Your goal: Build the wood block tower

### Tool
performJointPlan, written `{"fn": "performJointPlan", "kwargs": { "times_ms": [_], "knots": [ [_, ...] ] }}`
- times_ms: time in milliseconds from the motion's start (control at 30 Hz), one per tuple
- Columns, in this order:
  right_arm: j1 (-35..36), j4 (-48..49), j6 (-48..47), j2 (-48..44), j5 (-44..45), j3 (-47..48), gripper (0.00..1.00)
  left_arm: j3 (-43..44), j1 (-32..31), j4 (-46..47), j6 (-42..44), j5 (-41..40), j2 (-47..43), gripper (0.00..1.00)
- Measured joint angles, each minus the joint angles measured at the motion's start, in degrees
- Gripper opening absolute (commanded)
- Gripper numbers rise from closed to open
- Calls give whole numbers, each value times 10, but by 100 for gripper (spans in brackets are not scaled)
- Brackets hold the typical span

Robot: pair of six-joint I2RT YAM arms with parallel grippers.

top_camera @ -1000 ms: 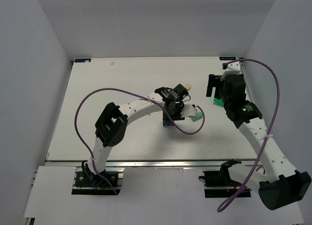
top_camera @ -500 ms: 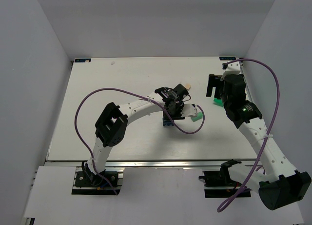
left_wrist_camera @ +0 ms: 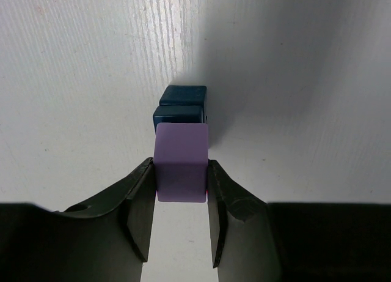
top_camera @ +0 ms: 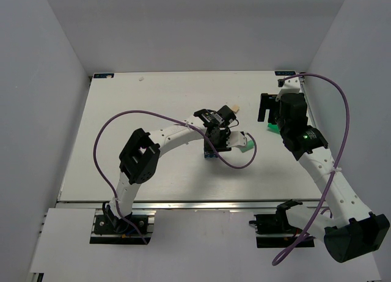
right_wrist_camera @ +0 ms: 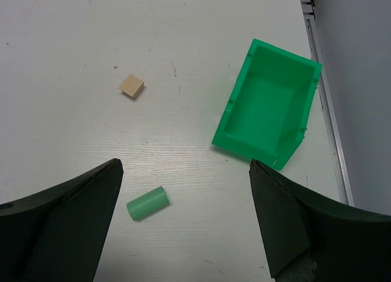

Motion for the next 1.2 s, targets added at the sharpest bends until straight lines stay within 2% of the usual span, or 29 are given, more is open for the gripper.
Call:
{"fn": "performJointPlan", "kwargs": {
  "times_ms": [333,767,1033,1200],
  "knots": [
    [0,0,0,0,-6,0,89,0,0,1,-1,-3,0,44],
    [0,0,0,0,-8,0,89,0,0,3,-1,-6,0,49],
    [0,0,-2,0,-14,0,89,0,0,3,0,-9,0,58],
    [0,0,-2,0,-18,0,89,0,0,4,0,-9,0,60]
  ]
}}
